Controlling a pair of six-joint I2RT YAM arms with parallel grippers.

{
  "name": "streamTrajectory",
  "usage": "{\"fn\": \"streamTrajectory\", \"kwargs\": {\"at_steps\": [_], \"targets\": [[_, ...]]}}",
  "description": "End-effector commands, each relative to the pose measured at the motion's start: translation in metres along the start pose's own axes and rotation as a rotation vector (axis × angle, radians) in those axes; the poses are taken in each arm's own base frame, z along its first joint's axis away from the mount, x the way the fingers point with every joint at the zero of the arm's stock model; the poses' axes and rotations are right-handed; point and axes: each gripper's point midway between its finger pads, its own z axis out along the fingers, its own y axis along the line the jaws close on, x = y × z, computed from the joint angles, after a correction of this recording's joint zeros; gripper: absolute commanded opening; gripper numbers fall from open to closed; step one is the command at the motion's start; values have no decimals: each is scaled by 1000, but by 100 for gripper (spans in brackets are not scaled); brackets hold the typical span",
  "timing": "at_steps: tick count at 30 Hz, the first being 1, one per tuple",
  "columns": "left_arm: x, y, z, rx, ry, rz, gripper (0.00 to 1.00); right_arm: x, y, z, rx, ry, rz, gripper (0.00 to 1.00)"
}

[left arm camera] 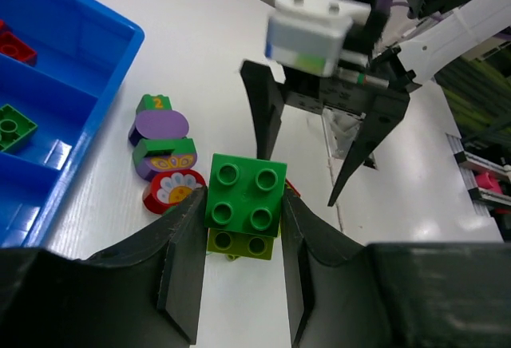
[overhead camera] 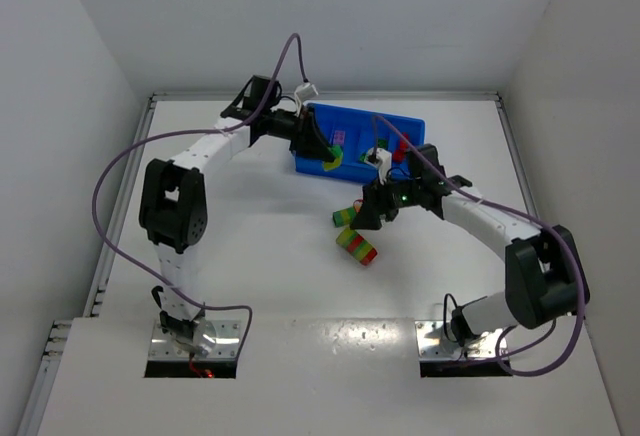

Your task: Sort the legos into containers by color

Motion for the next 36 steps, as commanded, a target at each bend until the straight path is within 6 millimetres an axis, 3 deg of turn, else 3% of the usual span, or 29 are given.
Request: {"fn": "streamTrajectory", "kwargs": {"at_steps": [1,4,8,16,19,20,21,24,31,35,36], "targets": [[-5,-9,3,66,-14,3,3,-83,8,-3,-54,-203,-6,71],[-9,-12,3,87,-18,-5,3,-122,11,-7,-91,-305,-14,72],[-8,-16,7,118,-12,-28,3,-149,11,-6,-117,-369,15,72],[-7,-17,11,135,-8,-27,3,-174,7,-3,-136,-402,-17,72],[-10,-19,10,144,-10,-18,3,-169,8,3,-147,-383,-30,61],[-10,-19,10,145,-10,-18,3,-168,9,3,-156,-379,-31,54],[-13,-20,10,145,-12,-9,3,-166,7,5,-154,-374,-33,41],[-13,-20,10,145,-12,-9,3,-162,7,6,-162,-359,-62,25],[-21,-15,11,134,-15,5,3,-148,15,2,-181,-316,-129,10],[-40,7,-2,22,-57,18,2,-120,19,-1,-176,-255,-154,7],[-56,12,-7,-6,-98,101,2,-114,23,-5,-174,-243,-154,7]]}}
